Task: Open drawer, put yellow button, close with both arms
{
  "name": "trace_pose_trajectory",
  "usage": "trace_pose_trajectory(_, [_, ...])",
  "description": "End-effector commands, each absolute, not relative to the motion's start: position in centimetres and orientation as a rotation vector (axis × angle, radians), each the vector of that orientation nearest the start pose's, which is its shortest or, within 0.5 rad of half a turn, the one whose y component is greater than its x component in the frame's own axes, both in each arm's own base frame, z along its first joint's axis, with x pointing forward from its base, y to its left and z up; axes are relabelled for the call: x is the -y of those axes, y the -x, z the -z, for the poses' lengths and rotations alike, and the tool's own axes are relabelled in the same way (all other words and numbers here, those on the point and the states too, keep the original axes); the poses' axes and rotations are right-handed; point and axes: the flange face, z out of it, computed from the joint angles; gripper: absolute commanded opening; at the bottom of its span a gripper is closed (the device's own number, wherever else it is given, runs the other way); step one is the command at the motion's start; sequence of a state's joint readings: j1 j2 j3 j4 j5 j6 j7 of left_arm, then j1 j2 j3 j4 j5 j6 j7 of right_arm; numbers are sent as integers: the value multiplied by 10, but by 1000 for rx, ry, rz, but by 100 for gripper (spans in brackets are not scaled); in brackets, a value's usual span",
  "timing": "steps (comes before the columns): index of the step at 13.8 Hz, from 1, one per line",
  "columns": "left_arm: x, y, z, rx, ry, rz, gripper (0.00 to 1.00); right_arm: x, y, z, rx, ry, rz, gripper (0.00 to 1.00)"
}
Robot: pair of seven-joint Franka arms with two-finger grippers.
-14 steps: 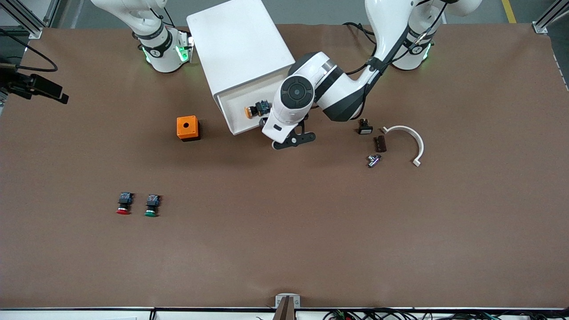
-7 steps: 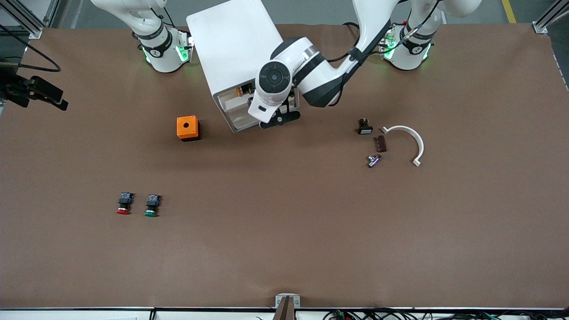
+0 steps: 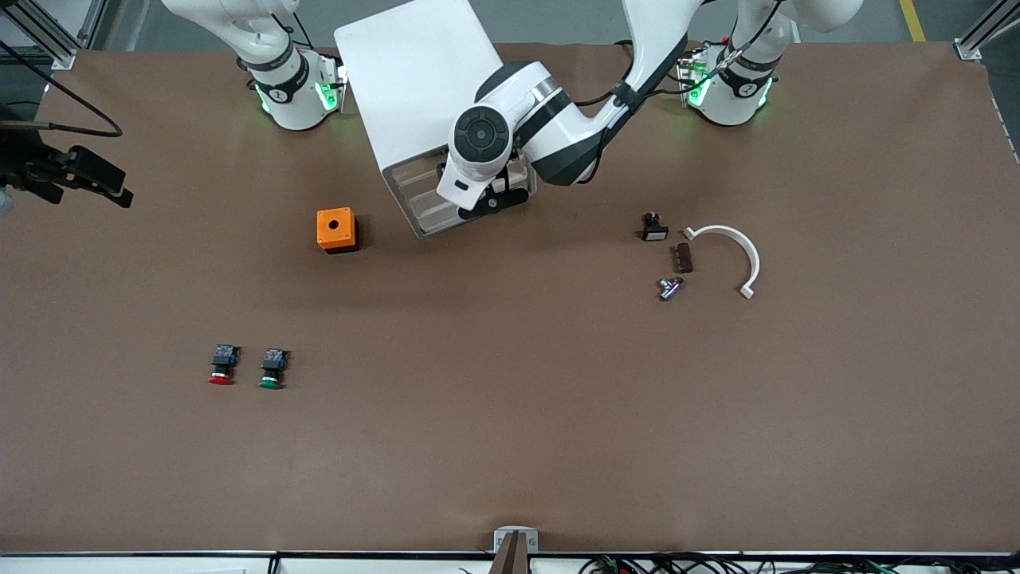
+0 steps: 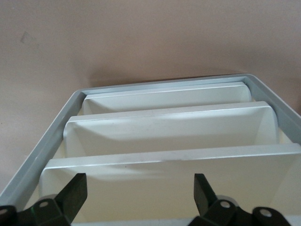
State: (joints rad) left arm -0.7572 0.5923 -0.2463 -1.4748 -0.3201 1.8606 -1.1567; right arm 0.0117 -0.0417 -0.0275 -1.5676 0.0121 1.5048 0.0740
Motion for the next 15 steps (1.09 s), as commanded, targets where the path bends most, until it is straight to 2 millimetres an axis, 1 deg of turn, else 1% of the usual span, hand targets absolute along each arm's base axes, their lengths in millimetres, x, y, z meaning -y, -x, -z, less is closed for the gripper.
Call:
trace_pose_trajectory(1, [580,-370,-328,468,3043,-775,100,20,-536,-643,-149,3139,-24,100])
trace_pose_trajectory(2, [571,-383,-329,477,3047,-740,100,24,-535,-645,-142,3139,-19,100])
trace_pose_trajectory(3, [553,-408,-333,500,3049,-645,100,23,-535,-646,-99,3140,-15,100])
trace_pose_trajectory(4, [537,-428,-341,514,3050,-563,100,25,-535,-648,-68,3141,-5,100])
trace_pose_trajectory(6, [497,-472,-364,572,3052,-421,100,26,-535,-652,-68,3146,0,100])
trace_pose_trajectory(7, [478,-490,-374,603,3056,-371,100,28,-532,-656,-83,3148,4,100])
trace_pose_trajectory(9, [432,-531,-394,663,3048,-244,100,43,-532,-662,-128,3141,26,100])
trace_pose_trajectory(10, [407,-552,-402,680,3037,-175,100,42,-532,-662,-126,3142,29,100])
trace_pose_trajectory(11, [392,-563,-408,673,3040,-143,100,43,-532,-662,-126,3143,26,100])
trace_pose_trajectory(12, [370,-576,-422,673,3054,-111,100,44,-532,-662,-116,3144,26,100])
trace_pose_trajectory(14, [322,-598,-445,654,3075,-80,100,42,-533,-662,-111,3142,29,100])
trace_pose_trajectory(15, [291,-608,-456,672,3070,-79,100,42,-533,-661,-109,3142,26,100])
